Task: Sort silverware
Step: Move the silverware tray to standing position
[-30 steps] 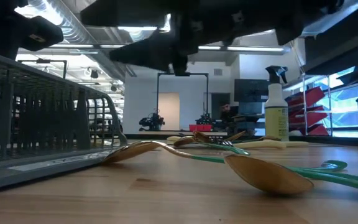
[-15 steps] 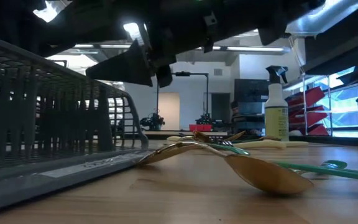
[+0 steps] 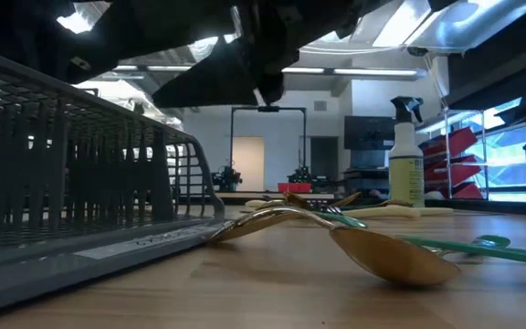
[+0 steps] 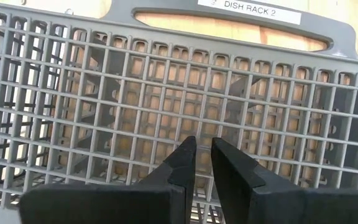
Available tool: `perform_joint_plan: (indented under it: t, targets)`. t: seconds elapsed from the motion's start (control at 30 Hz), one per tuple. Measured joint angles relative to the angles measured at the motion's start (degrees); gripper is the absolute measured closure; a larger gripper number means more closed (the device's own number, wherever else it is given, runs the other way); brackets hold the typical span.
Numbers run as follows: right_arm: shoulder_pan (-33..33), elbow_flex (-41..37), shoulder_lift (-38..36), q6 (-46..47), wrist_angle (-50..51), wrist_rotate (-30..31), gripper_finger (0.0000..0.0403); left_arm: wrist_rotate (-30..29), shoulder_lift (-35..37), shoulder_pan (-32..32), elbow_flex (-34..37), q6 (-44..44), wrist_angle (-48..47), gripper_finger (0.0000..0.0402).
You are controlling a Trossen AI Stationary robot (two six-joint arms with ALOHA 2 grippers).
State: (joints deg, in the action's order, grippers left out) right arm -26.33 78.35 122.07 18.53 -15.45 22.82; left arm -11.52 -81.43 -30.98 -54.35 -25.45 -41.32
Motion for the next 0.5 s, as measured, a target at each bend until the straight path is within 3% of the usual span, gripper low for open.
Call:
perform_joint_plan:
  t: [0.5]
  targets:
    - [2.6,0.0,4.3,5.2,-7.3,1.5,0.0052,-0.9,0.0,0.0,0.0,-1.3,0.1,0.0364]
